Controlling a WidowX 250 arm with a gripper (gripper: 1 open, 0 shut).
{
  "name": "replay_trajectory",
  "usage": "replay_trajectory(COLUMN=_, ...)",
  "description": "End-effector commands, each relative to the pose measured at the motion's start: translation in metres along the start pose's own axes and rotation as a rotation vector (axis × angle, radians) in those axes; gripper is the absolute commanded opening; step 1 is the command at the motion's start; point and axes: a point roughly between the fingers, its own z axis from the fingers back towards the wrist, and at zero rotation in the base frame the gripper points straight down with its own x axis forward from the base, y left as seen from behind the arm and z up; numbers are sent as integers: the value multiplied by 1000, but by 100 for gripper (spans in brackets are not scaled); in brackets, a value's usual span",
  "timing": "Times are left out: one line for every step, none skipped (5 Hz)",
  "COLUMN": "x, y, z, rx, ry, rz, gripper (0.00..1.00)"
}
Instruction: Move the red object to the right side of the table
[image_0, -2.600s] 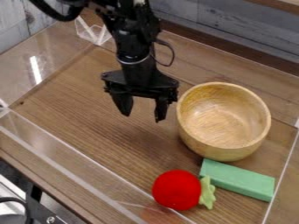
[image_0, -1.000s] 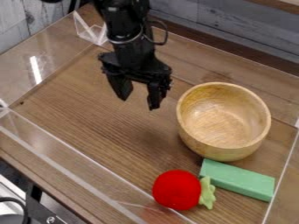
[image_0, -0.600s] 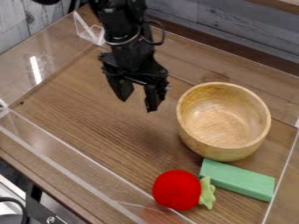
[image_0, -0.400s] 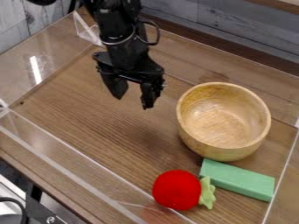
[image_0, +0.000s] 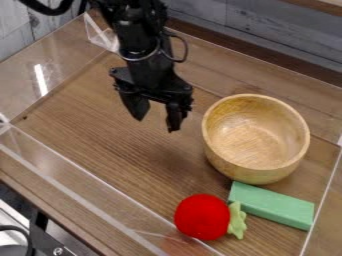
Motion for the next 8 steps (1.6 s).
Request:
replay_trajectory(x=18, y=14, z=11, rx=19, ry=-52, rz=24, gripper=100)
replay_trajectory(x=23, y=31, z=11, rx=30, ry=-50, rz=54, gripper=100)
replay_trajectory(x=20, y=34, z=4, rx=19, ry=-42, rz=70, gripper=100)
replay_trajectory(x=16, y=29, z=-1, rx=21, ry=-38, rz=85, gripper=100)
replay_trajectory(x=10, y=22, z=-5, rx=7, ry=-34, rz=33, gripper=100)
replay_trajectory(x=12, y=20, z=-5, rx=10, ry=-36, rz=-4, gripper=100)
replay_trajectory(x=16, y=18, z=-4, rx=18, ry=-38, rz=-4, gripper=100)
replay_trajectory(x=20, y=14, z=-2, rx=21, ry=-43, rz=-3, gripper=0)
